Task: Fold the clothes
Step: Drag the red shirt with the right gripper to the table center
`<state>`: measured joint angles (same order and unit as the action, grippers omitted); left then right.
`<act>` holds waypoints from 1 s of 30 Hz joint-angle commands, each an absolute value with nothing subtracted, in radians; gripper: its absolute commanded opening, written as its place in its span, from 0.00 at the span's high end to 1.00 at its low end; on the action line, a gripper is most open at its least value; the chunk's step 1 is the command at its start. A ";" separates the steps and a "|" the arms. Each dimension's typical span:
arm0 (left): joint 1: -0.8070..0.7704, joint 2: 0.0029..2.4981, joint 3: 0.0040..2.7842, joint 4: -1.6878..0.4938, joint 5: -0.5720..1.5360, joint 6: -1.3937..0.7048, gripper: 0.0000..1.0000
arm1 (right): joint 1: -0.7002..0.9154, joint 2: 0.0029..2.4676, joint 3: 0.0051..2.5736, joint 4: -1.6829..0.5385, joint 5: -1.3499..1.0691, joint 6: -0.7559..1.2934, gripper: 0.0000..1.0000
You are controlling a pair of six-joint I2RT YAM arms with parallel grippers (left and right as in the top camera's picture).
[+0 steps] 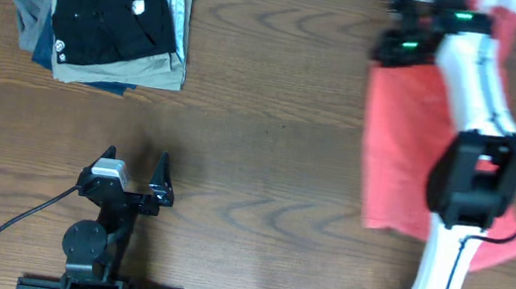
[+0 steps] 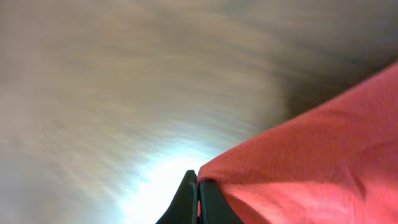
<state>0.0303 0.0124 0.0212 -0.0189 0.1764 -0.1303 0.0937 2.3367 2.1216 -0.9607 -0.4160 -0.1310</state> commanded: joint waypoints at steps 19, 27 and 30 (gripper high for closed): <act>0.034 0.012 0.004 -0.052 0.187 -0.124 0.02 | 0.646 2.318 2.131 -1.209 -0.454 -0.023 0.98; 0.035 0.012 0.004 -0.052 0.187 -0.124 0.02 | 0.595 2.317 2.131 -1.275 -0.391 -0.027 0.70; 0.035 0.012 0.004 -0.052 0.187 -0.124 0.02 | 0.532 2.317 2.131 -1.253 -0.393 -0.025 0.66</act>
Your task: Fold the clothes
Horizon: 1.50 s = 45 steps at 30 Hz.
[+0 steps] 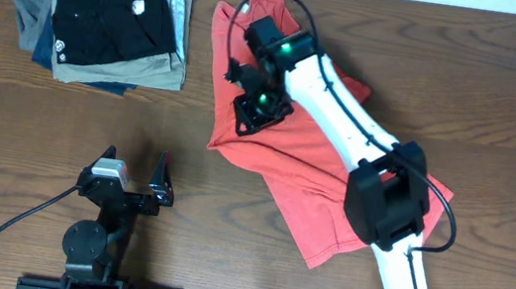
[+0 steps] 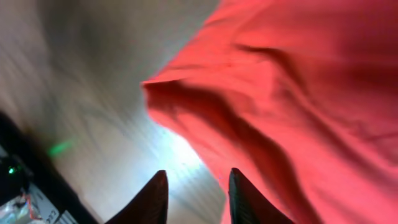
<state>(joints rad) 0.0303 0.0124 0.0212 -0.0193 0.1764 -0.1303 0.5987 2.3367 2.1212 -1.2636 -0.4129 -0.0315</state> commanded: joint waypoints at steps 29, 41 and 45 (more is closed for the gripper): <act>0.034 0.012 0.004 -0.052 0.187 -0.124 0.02 | 0.229 2.457 2.130 -0.883 -0.370 0.052 0.33; 0.035 0.012 0.004 -0.052 0.187 -0.124 0.02 | 0.267 2.488 2.130 -0.883 -0.374 0.052 0.69; 0.034 0.012 0.004 -0.052 0.187 -0.124 0.02 | 0.282 2.487 2.130 -0.883 -0.374 0.064 0.99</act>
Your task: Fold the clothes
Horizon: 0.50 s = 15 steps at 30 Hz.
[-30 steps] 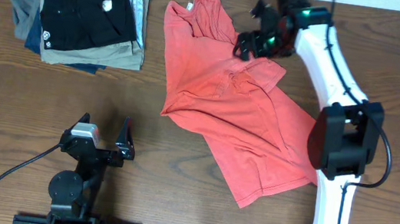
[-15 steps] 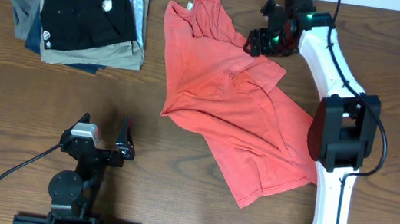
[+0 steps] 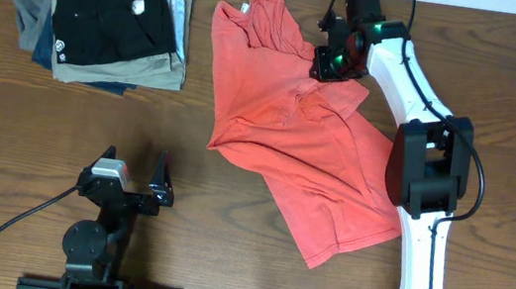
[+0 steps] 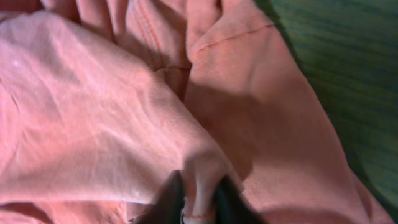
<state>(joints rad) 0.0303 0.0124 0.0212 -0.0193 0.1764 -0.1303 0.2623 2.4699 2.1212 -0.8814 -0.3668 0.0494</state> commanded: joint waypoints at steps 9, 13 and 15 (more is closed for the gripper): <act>0.034 0.012 0.004 -0.052 0.187 -0.124 0.02 | 0.301 2.417 2.147 -0.874 -0.566 0.093 0.99; 0.034 0.012 0.004 -0.052 0.187 -0.124 0.02 | 0.353 2.370 2.147 -0.871 -0.702 0.093 0.99; 0.035 0.012 0.004 -0.052 0.187 -0.124 0.02 | 0.400 2.360 2.147 -0.860 -0.764 0.093 0.99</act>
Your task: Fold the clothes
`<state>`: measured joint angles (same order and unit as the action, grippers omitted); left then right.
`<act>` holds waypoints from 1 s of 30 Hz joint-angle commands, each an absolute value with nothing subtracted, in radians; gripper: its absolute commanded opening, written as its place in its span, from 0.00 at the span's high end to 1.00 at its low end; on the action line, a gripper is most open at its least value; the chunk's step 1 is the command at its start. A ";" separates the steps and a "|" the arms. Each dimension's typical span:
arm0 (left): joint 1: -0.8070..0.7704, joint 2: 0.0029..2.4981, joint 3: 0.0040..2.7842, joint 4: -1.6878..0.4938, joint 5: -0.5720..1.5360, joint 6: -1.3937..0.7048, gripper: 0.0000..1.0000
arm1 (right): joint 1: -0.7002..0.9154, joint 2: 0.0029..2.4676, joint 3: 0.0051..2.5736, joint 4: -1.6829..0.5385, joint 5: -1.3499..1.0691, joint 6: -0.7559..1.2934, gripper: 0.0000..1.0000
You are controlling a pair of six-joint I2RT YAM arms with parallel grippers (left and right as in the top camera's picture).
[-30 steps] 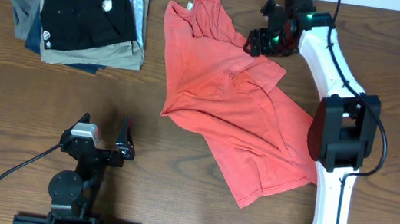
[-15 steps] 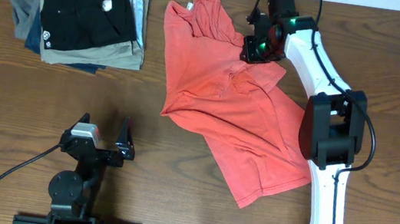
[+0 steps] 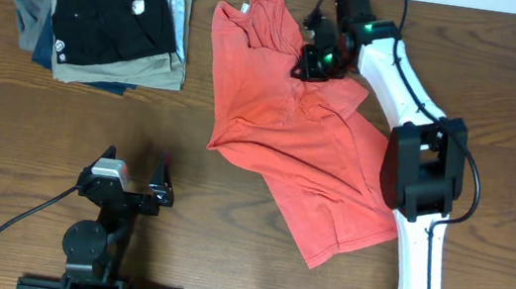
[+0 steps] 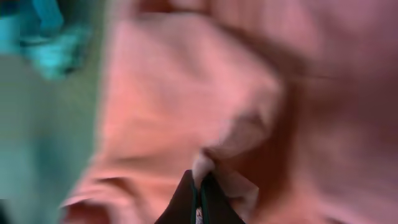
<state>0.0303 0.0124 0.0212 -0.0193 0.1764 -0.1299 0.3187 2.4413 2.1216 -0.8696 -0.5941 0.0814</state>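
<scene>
A salmon-red shirt [image 3: 287, 148] lies crumpled and spread across the middle and right of the table, collar end toward the far edge. My right gripper [image 3: 311, 62] sits on the shirt's upper part, near a sleeve. In the blurred right wrist view the right gripper [image 4: 200, 177] is shut on a small pinched fold of the red shirt [image 4: 186, 93]. My left gripper [image 3: 158, 179] rests near the front left of the table, away from the shirt; its jaws are not clear from above.
A stack of folded clothes [image 3: 105, 20], black on top over tan and blue, sits at the far left corner. Bare wooden table [image 3: 41, 126] lies between that stack, the left arm and the shirt. A cable [image 3: 12, 227] trails from the left arm's base.
My right gripper has shifted a little to the left on the shirt's upper part. Its jaws stood either side of a fold; now they are pressed together on it.
First my right gripper was shut on the shirt's edge at the far right of the table. A second later the shirt lay across the middle with the gripper open over its left side. Then the gripper stood at the upper right part, and now pinches a fold there.
</scene>
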 commanded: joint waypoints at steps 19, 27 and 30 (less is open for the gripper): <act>0.034 0.012 0.004 -0.052 0.187 -0.124 0.02 | 0.780 2.356 2.147 -0.699 -0.758 0.138 0.44; 0.034 0.012 0.004 -0.052 0.187 -0.124 0.02 | 0.636 2.315 2.147 -0.864 -0.726 0.137 0.01; 0.034 0.012 0.004 -0.052 0.187 -0.124 0.02 | 0.547 2.300 2.147 -1.011 -0.695 0.133 0.01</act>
<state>0.0303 0.0124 0.0212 -0.0196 0.1764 -0.1299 0.6308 2.3707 2.1323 -0.9474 -0.7296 0.1310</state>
